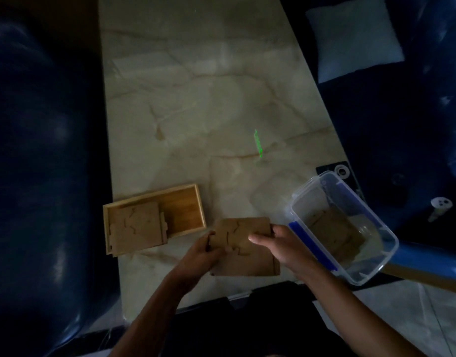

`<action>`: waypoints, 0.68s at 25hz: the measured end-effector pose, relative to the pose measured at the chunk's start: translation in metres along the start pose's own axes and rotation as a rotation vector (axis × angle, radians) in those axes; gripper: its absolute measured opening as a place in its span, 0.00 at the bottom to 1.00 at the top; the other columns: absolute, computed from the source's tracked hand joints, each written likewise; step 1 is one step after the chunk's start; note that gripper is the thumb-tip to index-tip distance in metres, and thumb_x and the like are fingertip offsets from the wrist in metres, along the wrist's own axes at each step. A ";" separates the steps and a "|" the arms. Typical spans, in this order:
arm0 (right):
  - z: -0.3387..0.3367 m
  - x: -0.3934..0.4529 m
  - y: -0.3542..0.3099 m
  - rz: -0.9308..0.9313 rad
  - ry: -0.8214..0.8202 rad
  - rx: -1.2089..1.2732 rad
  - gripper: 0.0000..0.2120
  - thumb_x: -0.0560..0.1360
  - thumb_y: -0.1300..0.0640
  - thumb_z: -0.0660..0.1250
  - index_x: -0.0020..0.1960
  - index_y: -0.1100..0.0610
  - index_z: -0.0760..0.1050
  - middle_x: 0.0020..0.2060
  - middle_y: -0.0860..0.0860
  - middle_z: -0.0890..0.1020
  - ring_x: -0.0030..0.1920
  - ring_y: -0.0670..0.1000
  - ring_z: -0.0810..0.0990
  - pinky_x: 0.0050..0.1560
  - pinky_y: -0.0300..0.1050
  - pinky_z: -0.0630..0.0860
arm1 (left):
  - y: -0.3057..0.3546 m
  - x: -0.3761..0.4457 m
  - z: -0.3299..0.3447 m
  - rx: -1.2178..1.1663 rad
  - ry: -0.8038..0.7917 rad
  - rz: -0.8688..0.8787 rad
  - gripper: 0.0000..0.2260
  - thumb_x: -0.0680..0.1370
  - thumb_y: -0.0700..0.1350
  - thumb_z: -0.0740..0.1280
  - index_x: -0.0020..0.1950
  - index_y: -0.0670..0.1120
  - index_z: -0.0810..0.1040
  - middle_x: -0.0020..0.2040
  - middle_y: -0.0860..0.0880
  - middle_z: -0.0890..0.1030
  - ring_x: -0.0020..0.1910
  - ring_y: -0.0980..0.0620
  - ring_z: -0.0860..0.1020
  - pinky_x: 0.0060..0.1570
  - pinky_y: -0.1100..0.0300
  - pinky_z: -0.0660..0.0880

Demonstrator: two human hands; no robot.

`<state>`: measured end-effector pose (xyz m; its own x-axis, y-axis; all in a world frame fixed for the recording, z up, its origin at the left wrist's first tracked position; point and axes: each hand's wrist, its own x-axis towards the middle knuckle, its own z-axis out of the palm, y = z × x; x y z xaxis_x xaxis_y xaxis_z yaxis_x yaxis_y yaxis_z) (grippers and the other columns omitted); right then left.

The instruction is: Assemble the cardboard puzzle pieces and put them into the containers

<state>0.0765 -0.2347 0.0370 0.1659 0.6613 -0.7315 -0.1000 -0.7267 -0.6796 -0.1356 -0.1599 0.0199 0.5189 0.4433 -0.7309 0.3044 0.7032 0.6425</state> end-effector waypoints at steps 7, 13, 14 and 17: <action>0.008 -0.011 -0.008 -0.057 0.159 0.104 0.10 0.70 0.53 0.76 0.51 0.47 0.82 0.46 0.43 0.86 0.51 0.47 0.83 0.55 0.50 0.78 | 0.013 -0.015 0.027 -0.207 0.066 -0.022 0.17 0.75 0.40 0.70 0.63 0.43 0.75 0.55 0.40 0.84 0.54 0.41 0.83 0.51 0.48 0.80; 0.005 -0.030 -0.010 -0.035 0.207 0.312 0.22 0.63 0.53 0.80 0.56 0.49 0.79 0.50 0.50 0.86 0.52 0.54 0.84 0.56 0.56 0.79 | 0.022 -0.017 0.021 -0.150 0.046 -0.032 0.30 0.67 0.49 0.78 0.67 0.50 0.73 0.59 0.42 0.82 0.57 0.41 0.81 0.59 0.39 0.77; 0.004 -0.036 -0.006 -0.041 0.211 0.351 0.23 0.61 0.54 0.81 0.55 0.51 0.81 0.49 0.51 0.86 0.52 0.55 0.84 0.56 0.57 0.79 | 0.023 -0.017 0.022 -0.173 0.035 -0.035 0.32 0.67 0.49 0.78 0.68 0.50 0.72 0.60 0.41 0.81 0.58 0.41 0.81 0.59 0.39 0.77; 0.005 -0.055 0.002 -0.031 0.173 0.407 0.20 0.59 0.49 0.82 0.50 0.49 0.85 0.49 0.53 0.87 0.54 0.57 0.83 0.61 0.63 0.76 | 0.028 -0.023 0.027 -0.238 -0.022 -0.007 0.22 0.72 0.42 0.74 0.65 0.47 0.74 0.60 0.39 0.81 0.58 0.40 0.80 0.57 0.42 0.78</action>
<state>0.0620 -0.2716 0.0755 0.3332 0.6155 -0.7143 -0.4651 -0.5517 -0.6923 -0.1170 -0.1653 0.0612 0.5356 0.4271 -0.7285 0.1129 0.8187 0.5630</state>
